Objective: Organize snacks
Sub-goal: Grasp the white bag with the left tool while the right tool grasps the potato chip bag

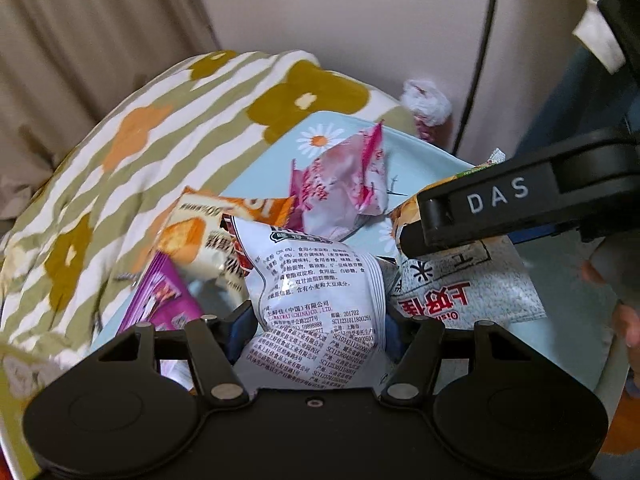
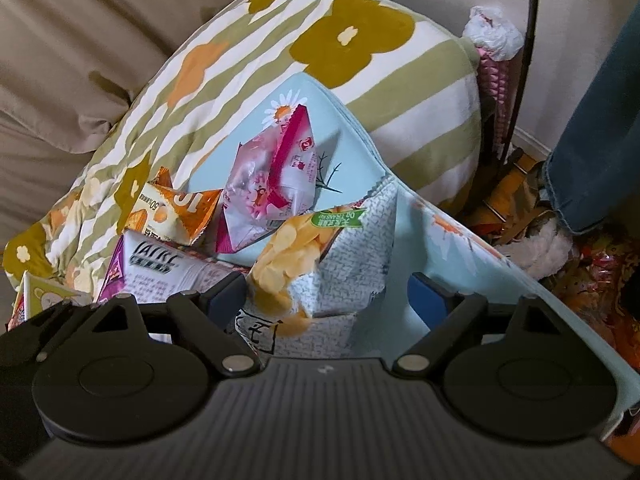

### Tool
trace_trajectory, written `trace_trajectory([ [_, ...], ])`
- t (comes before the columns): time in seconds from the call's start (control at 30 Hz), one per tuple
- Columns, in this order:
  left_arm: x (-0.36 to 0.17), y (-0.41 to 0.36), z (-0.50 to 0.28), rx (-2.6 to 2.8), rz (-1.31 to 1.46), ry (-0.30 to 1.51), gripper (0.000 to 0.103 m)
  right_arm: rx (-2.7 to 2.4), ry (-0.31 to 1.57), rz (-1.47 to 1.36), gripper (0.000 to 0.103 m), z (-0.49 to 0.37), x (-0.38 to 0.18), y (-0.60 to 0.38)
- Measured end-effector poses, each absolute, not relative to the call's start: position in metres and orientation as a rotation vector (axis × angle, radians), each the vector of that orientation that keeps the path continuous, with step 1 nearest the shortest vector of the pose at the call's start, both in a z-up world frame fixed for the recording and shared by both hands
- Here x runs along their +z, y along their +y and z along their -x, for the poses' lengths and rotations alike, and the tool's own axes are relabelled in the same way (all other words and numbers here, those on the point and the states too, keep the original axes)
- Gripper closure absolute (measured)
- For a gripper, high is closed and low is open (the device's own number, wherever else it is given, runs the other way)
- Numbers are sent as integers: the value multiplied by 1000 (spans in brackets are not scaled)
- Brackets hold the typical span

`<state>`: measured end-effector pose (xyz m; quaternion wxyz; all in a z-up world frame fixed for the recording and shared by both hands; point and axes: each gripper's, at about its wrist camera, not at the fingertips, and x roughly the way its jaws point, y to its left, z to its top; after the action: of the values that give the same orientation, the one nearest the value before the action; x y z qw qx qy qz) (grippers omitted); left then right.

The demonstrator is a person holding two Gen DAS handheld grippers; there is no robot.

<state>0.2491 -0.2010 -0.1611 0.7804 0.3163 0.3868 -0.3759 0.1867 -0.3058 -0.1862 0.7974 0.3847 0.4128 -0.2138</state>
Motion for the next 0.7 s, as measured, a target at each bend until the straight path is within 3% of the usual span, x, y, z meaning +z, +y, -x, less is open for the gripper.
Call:
trace_trajectory([
  [0.23,-155,-192,-238,-704,-626,844,36,-389,905,-805,3,-195,-191,-312],
  [0.43,-147,-183,-227,-612,-563,844,36,-302,929,-765,18,-197,-190,-311],
  [0.53,-143,-179,-221,-562,-529,843,36,-269,939,-712,35,-195,-184,-310],
  [0.7,-125,-168,-208,-479,-450,825,36,-199,926,-640,38,-190,-166,-305],
])
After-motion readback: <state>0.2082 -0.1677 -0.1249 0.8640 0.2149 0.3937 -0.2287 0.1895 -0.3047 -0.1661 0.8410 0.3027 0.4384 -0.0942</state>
